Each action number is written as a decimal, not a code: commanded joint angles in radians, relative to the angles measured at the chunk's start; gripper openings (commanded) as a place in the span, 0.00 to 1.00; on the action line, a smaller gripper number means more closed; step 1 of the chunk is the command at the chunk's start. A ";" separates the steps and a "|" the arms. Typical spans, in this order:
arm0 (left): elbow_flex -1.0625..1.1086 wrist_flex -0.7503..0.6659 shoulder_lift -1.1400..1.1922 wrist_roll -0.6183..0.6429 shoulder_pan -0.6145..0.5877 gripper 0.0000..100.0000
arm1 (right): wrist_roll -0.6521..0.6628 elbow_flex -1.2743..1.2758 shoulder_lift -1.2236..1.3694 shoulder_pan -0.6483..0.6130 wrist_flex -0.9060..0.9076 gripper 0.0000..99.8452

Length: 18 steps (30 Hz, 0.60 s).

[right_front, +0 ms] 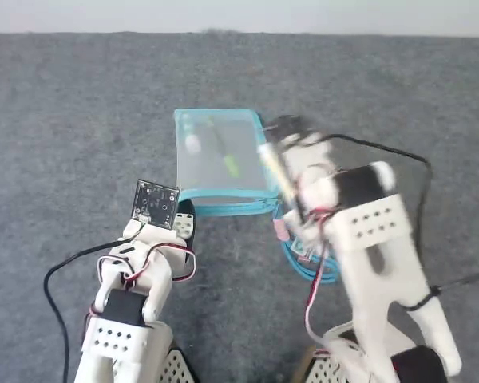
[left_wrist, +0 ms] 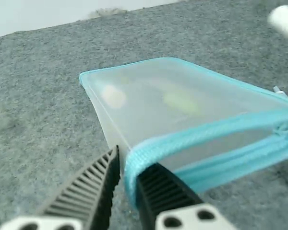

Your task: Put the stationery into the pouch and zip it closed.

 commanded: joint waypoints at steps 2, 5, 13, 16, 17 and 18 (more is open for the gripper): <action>-0.004 -0.006 -0.015 -0.014 0.000 0.01 | 0.014 -0.137 0.065 -0.203 0.099 0.01; -0.004 -0.006 -0.015 -0.014 0.000 0.01 | 0.014 -0.161 0.159 -0.223 0.105 0.01; -0.004 -0.006 -0.015 -0.014 0.000 0.01 | 0.034 -0.166 0.257 -0.225 0.113 0.01; -0.004 -0.006 -0.015 -0.014 0.000 0.01 | 0.081 -0.144 0.249 -0.223 0.114 0.01; -0.004 -0.006 -0.015 -0.014 0.000 0.01 | 0.089 -0.138 0.246 -0.223 0.114 0.01; -0.004 -0.006 -0.015 -0.014 0.000 0.01 | 0.089 -0.138 0.243 -0.223 0.114 0.01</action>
